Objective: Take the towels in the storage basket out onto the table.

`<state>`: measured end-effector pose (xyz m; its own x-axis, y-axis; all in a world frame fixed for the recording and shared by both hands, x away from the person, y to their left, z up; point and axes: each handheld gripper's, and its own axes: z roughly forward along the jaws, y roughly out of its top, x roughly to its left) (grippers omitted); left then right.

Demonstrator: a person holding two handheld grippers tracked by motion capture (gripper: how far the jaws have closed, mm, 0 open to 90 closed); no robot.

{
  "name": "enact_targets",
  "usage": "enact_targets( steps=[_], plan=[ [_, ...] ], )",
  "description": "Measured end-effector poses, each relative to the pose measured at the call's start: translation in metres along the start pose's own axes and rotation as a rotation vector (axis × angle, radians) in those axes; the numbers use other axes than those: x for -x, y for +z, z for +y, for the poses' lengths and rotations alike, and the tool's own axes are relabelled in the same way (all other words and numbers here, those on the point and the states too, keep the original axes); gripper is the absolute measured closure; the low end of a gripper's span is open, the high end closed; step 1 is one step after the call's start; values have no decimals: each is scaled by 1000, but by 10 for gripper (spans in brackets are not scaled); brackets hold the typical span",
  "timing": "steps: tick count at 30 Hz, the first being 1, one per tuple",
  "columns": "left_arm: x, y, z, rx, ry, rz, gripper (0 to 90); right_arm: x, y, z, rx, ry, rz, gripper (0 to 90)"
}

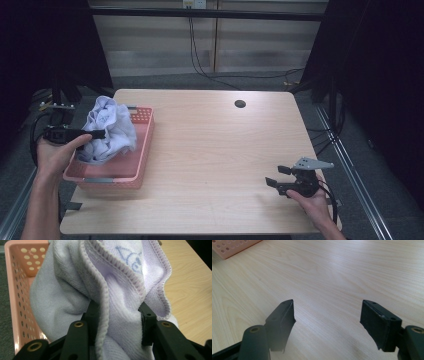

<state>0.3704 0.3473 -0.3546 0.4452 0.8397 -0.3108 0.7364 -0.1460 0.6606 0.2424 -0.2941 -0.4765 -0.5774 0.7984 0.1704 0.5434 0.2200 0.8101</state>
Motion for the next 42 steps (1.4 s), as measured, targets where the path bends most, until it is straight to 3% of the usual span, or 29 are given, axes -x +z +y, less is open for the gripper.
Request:
enact_targets(
  steps=[10, 22, 26, 30, 38, 42],
  plan=[
    [10, -10, 7, 28, 19, 5, 617, 0, 0, 0, 3, -3, -4, 272],
    [25, -28, 19, 97, 48, -1, 617, -1, 0, 0, -5, -17, -15, 272],
    [38, -30, 21, 102, 78, -3, 617, -1, 0, 1, -4, -16, -11, 272],
    [54, -25, 20, 119, 114, -33, 617, -1, 0, 1, -7, -17, -14, 272],
    [78, -16, 31, 131, 153, -64, 616, -1, 1, 1, -10, -13, -8, 272],
    [93, -7, 36, 112, 180, -84, 616, -2, 1, 1, -10, -17, -7, 272]
  ],
)
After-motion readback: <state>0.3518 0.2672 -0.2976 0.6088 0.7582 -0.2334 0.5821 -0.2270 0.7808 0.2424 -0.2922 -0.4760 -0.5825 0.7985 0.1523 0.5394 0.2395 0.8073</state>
